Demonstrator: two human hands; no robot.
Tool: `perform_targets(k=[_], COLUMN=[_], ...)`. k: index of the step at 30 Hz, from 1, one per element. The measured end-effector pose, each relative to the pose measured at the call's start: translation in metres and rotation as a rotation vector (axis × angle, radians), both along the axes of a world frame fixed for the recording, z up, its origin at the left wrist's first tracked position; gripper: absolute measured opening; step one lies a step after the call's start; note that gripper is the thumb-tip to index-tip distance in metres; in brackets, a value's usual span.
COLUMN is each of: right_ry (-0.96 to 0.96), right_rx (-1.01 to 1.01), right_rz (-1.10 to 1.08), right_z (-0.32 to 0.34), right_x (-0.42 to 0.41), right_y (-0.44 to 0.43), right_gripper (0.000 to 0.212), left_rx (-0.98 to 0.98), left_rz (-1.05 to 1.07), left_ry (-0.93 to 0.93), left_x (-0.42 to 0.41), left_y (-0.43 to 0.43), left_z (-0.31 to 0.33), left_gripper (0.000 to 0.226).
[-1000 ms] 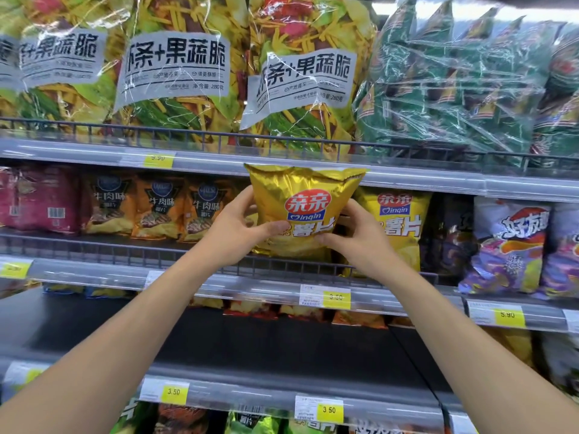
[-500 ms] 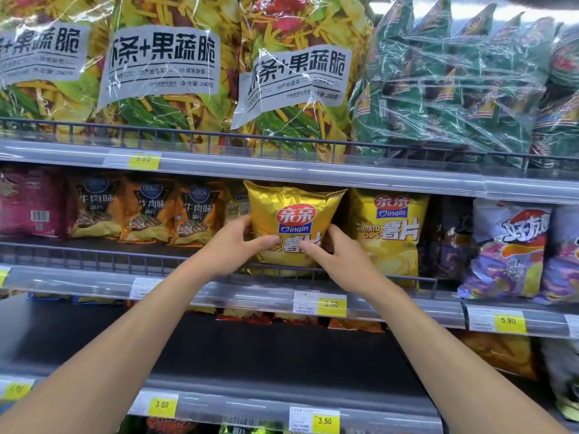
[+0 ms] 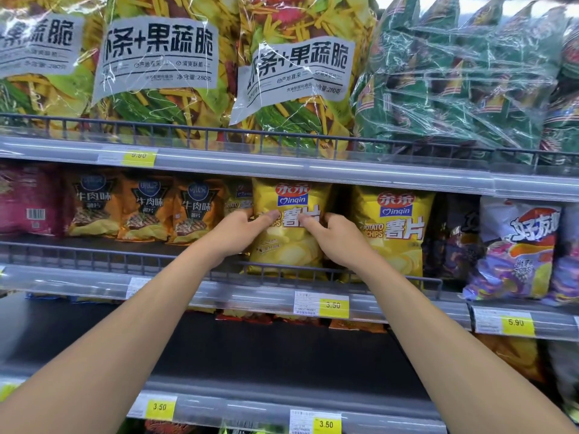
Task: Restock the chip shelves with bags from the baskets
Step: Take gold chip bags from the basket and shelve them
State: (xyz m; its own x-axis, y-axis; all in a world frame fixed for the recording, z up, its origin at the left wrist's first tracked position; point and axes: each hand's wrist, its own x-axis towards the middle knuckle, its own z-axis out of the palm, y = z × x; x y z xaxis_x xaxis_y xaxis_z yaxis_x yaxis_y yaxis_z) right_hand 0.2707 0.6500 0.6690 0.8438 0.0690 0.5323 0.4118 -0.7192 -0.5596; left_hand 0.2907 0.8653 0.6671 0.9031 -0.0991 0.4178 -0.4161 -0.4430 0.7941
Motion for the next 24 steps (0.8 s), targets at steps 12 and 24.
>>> perform_targets(k=[12, 24], right_ry=[0.054, 0.020], right_rx=[0.062, -0.005], right_rz=[-0.052, -0.079], right_z=[-0.012, -0.021], right_x=[0.002, -0.019], right_y=[-0.018, -0.020], right_gripper=[0.089, 0.076], left_rx=[0.012, 0.035], left_rz=[0.025, 0.030], left_ry=[0.004, -0.092], left_x=[0.006, -0.019], left_y=[-0.017, -0.016], left_z=[-0.005, -0.011], left_gripper=[0.067, 0.047])
